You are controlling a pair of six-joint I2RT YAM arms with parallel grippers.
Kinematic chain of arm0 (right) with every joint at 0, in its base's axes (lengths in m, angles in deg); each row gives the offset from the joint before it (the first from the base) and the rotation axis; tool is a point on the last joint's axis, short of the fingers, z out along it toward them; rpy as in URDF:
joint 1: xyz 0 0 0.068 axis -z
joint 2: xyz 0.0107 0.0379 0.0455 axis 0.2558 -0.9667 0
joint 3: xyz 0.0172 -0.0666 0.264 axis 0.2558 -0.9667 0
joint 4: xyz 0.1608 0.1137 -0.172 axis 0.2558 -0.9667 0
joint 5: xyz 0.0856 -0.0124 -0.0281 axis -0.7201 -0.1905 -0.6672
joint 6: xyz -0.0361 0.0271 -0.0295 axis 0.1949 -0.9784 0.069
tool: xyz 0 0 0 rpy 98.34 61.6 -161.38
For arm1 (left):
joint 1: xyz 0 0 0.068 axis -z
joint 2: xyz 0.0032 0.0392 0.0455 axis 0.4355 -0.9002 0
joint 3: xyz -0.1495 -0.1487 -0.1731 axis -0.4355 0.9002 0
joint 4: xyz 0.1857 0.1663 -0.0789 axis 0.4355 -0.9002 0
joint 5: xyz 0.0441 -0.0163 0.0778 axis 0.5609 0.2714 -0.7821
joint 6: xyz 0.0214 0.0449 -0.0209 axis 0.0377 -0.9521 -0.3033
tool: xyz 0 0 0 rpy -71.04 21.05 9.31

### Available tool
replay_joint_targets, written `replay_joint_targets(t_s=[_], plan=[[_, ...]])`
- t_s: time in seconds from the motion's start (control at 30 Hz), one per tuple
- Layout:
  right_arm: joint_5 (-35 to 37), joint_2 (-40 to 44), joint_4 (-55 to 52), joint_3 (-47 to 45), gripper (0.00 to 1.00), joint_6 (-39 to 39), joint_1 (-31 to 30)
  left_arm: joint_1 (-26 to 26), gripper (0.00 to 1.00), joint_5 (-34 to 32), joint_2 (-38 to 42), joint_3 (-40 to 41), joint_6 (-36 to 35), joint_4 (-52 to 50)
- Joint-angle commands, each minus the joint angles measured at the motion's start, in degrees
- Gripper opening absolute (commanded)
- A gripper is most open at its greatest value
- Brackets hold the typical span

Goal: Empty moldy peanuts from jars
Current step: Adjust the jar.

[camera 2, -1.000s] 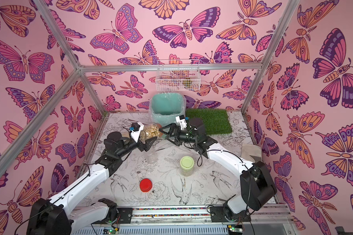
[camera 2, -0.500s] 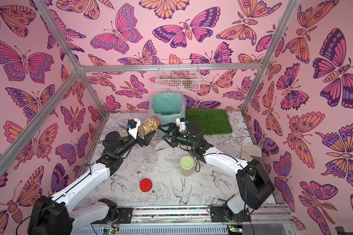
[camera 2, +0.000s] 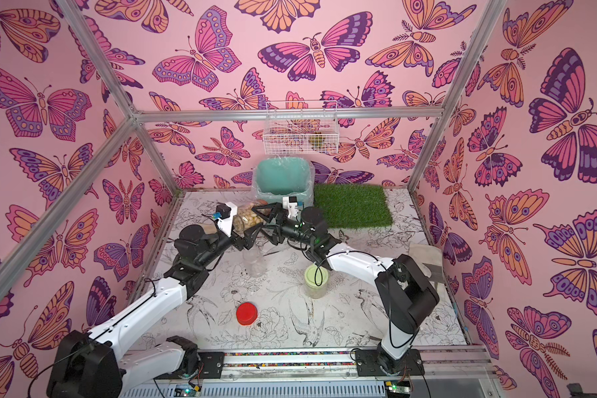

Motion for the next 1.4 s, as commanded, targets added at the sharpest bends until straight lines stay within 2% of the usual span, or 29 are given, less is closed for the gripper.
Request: replay_joint_targets(t_s=[0.0,0.2,0.37,0.67,0.87,1.07,1.37], plan=[[0.56,-1.51,1.83,2.71,0.99,-0.94,-0.93,0.48,0.00,2.50,1.59,0.60,0.77,7.27],[0.83,-2.78,1.19,4.57,1.00,-0.38,-1.00,0.47,0.00,3.58,1.73,1.39,1.21,7.03],[0.72,-2.63,-2.98,6.28,0.97,3.08,-1.00,0.56,0.00,4.98,1.77,2.32,1.96,6.68],[2.95,2.01,-21.26,8.74,0.90,17.54,-1.00,0.56,0.00,6.82,3.74,3.60,1.26,2.39],[3.56,3.53,-27.72,10.25,0.96,23.56,-1.12,0.64,0.00,7.46,4.28,3.64,1.17,0.38],[4.55,4.65,-35.95,13.60,0.95,31.57,-2.12,0.82,0.00,8.15,3.42,3.45,0.92,-0.64],[8.04,4.95,-41.71,14.65,0.93,35.24,-2.41,1.26,0.00,9.43,2.61,3.38,1.15,-1.01]])
